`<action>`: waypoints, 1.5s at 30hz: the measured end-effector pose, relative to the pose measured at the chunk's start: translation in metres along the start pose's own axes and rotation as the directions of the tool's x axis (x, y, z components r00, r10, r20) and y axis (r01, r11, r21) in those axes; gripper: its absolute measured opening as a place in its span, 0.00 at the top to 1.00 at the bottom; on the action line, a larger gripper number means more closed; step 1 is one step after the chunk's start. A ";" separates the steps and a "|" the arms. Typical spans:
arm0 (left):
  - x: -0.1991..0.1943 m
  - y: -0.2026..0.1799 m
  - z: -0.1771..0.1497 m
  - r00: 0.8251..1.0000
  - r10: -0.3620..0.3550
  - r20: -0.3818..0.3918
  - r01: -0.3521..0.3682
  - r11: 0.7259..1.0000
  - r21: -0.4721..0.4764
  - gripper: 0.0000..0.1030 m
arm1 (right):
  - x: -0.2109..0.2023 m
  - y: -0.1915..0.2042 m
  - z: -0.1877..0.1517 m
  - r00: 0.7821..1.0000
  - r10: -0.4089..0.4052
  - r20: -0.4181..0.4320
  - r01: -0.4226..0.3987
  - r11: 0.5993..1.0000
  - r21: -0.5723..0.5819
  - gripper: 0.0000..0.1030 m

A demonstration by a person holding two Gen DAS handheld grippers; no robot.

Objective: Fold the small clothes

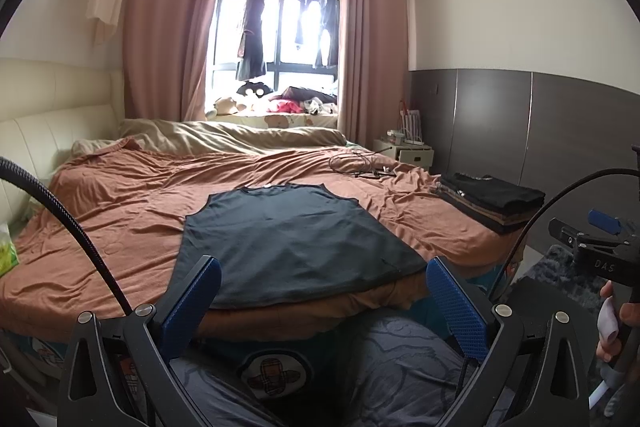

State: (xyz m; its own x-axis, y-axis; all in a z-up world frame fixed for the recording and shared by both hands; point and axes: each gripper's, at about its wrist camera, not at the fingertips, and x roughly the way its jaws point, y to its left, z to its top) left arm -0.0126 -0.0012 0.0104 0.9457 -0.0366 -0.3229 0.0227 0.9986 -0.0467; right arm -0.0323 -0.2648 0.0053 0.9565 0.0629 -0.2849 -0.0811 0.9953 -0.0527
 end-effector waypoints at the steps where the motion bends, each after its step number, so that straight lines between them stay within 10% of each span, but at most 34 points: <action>1: 0.000 0.000 0.000 1.000 0.000 0.000 0.000 1.000 0.001 0.00 | 0.000 0.000 0.000 1.000 0.001 0.000 -0.001 1.000 0.000 0.00; 24: 0.008 0.019 0.000 1.000 0.019 0.011 -0.018 1.000 -0.026 0.00 | 0.020 0.003 0.001 0.999 0.037 -0.013 -0.037 0.999 -0.007 0.00; 45: 0.115 0.130 -0.035 0.967 0.158 -0.200 -0.188 0.972 -0.139 0.07 | 0.164 0.001 0.017 0.964 0.169 -0.206 -0.162 0.986 0.048 0.06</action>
State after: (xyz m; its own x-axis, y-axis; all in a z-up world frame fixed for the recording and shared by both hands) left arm 0.0879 0.1232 -0.0657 0.8532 0.1152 -0.5088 -0.2007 0.9727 -0.1163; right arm 0.1295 -0.2519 -0.0252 0.8506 0.2133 -0.4806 -0.2214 0.9743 0.0406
